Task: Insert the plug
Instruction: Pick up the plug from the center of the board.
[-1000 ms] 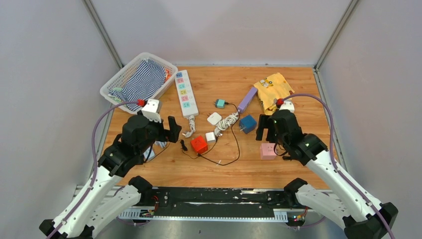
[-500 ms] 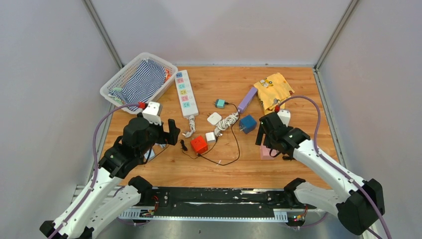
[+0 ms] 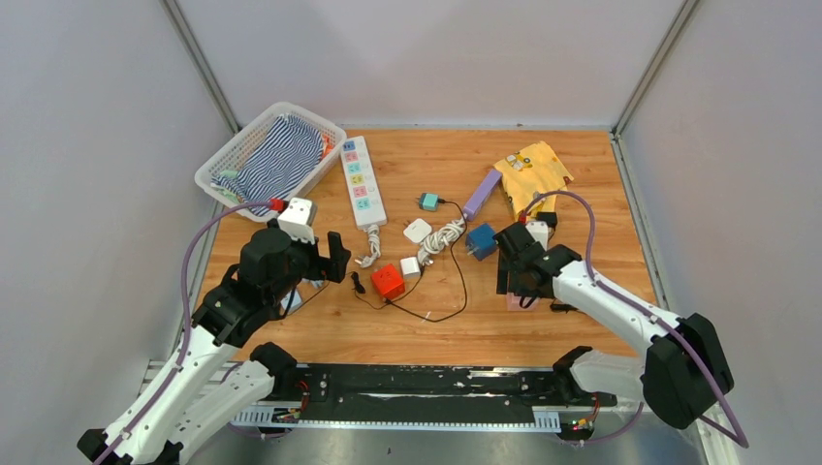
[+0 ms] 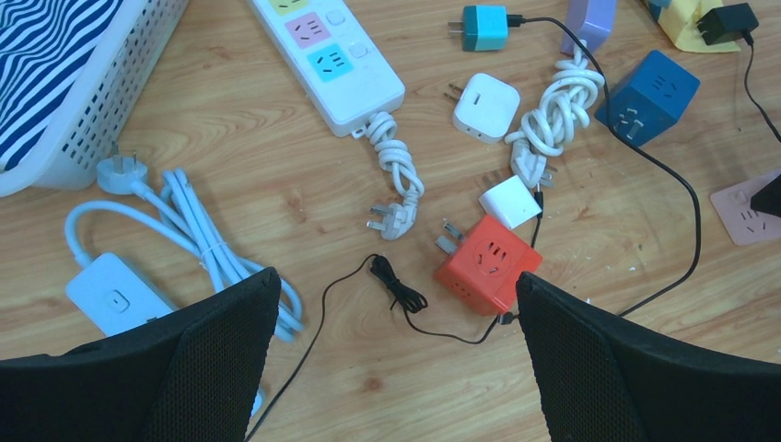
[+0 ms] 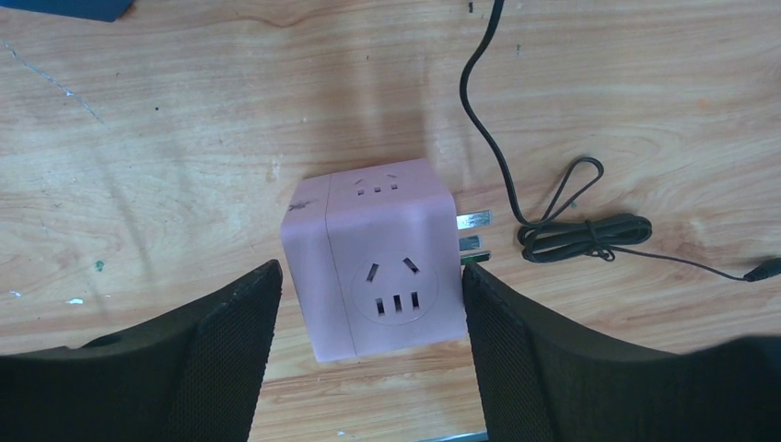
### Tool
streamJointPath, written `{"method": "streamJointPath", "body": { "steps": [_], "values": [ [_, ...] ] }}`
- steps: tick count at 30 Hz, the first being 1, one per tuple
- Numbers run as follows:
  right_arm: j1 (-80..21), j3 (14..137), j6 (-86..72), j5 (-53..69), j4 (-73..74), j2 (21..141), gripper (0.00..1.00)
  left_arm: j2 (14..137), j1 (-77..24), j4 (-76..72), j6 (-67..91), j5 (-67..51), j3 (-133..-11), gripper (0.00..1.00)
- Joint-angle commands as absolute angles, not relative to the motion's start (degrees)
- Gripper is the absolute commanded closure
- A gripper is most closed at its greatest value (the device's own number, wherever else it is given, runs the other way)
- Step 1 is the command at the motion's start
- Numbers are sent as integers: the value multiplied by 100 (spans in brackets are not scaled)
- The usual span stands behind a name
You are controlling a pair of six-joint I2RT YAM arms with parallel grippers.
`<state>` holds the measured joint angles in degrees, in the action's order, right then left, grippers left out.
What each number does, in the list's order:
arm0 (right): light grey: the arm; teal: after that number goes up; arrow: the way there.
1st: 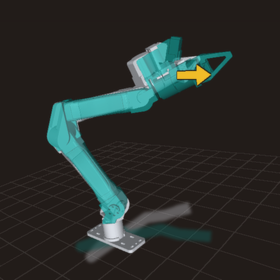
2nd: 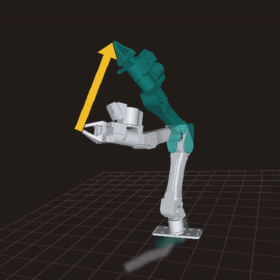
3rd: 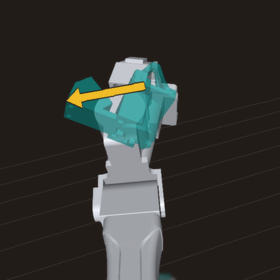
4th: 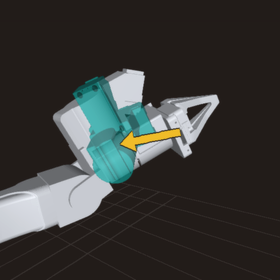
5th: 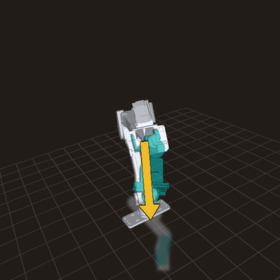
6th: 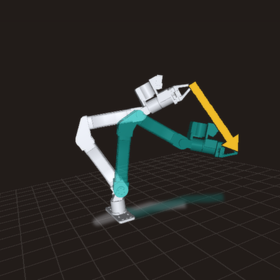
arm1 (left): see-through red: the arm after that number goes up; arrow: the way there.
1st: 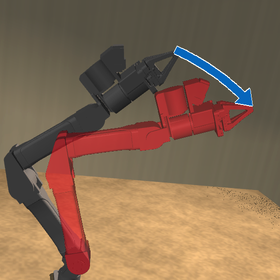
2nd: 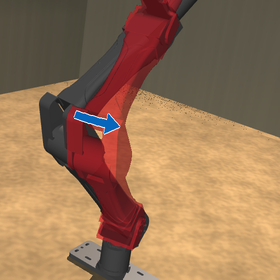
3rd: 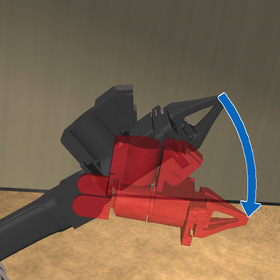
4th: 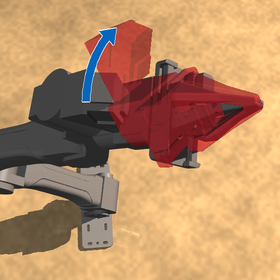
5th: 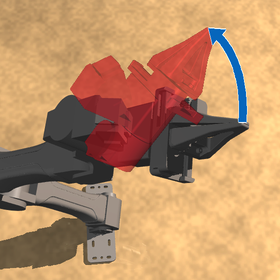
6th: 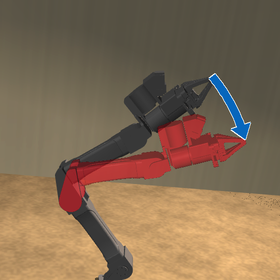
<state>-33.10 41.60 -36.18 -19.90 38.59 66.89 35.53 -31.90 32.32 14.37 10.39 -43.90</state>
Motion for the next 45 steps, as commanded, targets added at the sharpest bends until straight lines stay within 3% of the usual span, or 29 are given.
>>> {"method": "streamJointPath", "body": {
  "steps": [1,10,18,30,39,45],
  "values": [
    [-3286,4135,-3265,-1851,3747,6776,28,3565,-3146,3252,1345,1072,-4324,0],
    [-3284,4124,-3035,-1803,3762,6988,28,3604,-3146,3257,1348,1038,-4324,0],
    [-3315,4401,-2394,-1165,3655,6734,49,3597,-3146,3199,1288,853,-4309,0],
    [-3320,5071,-2284,-94,3658,5873,58,2978,-3146,1918,1452,-1007,-3777,0],
    [-3321,5058,-2980,2123,2452,5253,58,1986,-3146,-257,554,-2394,-2638,0],
    [-3322,4945,-3884,3154,1272,4944,59,2148,-3146,-294,-283,-2883,-2939,0]
  ]
}}
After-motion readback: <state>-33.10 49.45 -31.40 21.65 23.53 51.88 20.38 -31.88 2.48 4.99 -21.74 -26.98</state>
